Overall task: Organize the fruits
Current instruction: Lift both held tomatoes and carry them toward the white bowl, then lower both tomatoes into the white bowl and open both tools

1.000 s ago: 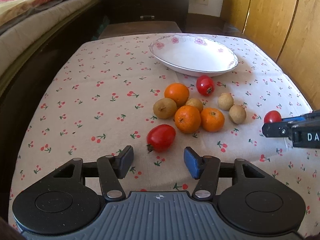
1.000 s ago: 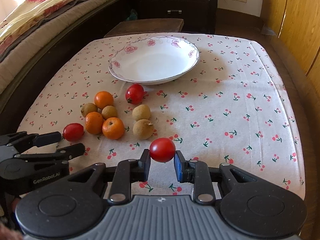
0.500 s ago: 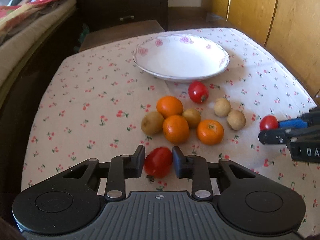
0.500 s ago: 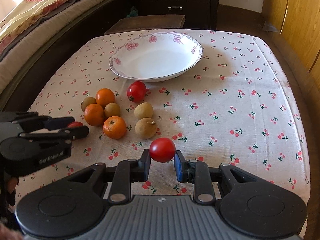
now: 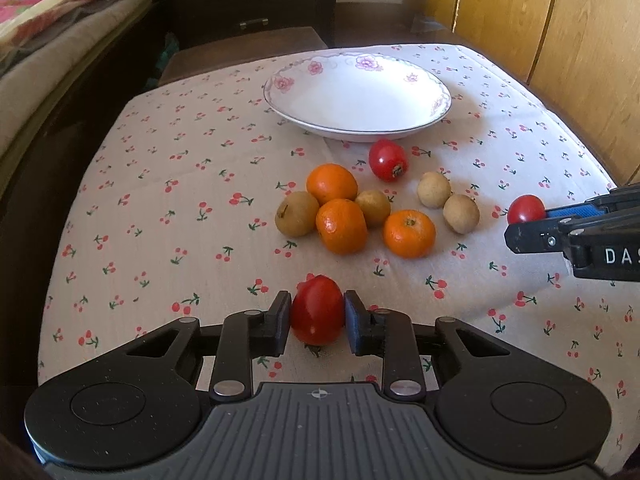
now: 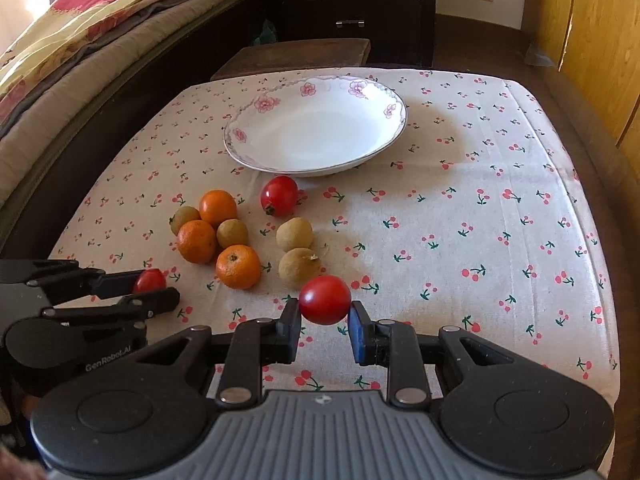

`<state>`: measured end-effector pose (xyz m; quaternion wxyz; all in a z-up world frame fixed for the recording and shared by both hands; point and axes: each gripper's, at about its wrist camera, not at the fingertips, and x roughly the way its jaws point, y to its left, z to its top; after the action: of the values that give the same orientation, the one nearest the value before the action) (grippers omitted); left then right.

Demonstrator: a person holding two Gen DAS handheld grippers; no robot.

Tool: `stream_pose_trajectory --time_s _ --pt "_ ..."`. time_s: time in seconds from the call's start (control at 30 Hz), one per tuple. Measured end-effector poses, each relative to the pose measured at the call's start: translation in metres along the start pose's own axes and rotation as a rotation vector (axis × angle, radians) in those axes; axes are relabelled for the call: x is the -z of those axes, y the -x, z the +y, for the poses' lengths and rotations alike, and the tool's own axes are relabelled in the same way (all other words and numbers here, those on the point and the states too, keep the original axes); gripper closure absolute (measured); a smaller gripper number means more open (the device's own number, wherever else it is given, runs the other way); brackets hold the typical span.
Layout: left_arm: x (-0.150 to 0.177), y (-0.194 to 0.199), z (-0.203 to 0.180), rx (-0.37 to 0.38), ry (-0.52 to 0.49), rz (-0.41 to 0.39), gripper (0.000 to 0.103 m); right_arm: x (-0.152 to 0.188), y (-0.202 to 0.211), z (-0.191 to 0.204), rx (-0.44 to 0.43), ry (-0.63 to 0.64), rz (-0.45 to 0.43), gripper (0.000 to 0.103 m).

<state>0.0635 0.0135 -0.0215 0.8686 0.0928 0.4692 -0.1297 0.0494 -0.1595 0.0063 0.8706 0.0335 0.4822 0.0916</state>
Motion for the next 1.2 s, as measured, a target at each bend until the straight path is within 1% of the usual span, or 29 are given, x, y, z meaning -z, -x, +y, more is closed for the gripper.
stream_pose_trajectory --time_s 0.17,0.3,0.47,0.57,0.73,0.97,1.2 --pt "0.004 0.002 -0.002 -0.009 -0.003 -0.004 0.067 -0.001 0.000 0.003 -0.002 0.005 -0.004 0.076" --pt "0.003 0.002 0.001 -0.001 0.021 -0.006 0.067 -0.003 0.001 0.005 -0.001 0.004 -0.011 0.076" --pt "0.003 0.003 -0.002 -0.009 0.016 -0.007 0.069 -0.004 0.001 0.004 0.000 0.002 -0.012 0.076" --pt "0.001 0.003 0.000 0.006 0.041 -0.008 0.069 -0.006 0.002 0.002 -0.001 -0.005 -0.017 0.076" --pt "-0.006 0.012 0.002 0.049 0.091 -0.046 0.069 -0.014 0.004 -0.003 -0.007 -0.029 -0.035 0.076" --pt "-0.029 0.017 0.008 0.091 0.163 -0.099 0.069 -0.039 0.000 -0.006 -0.015 -0.039 -0.061 0.076" --pt "-0.069 0.005 0.004 0.104 0.188 -0.147 0.069 -0.077 -0.016 -0.011 -0.018 -0.034 -0.078 0.076"
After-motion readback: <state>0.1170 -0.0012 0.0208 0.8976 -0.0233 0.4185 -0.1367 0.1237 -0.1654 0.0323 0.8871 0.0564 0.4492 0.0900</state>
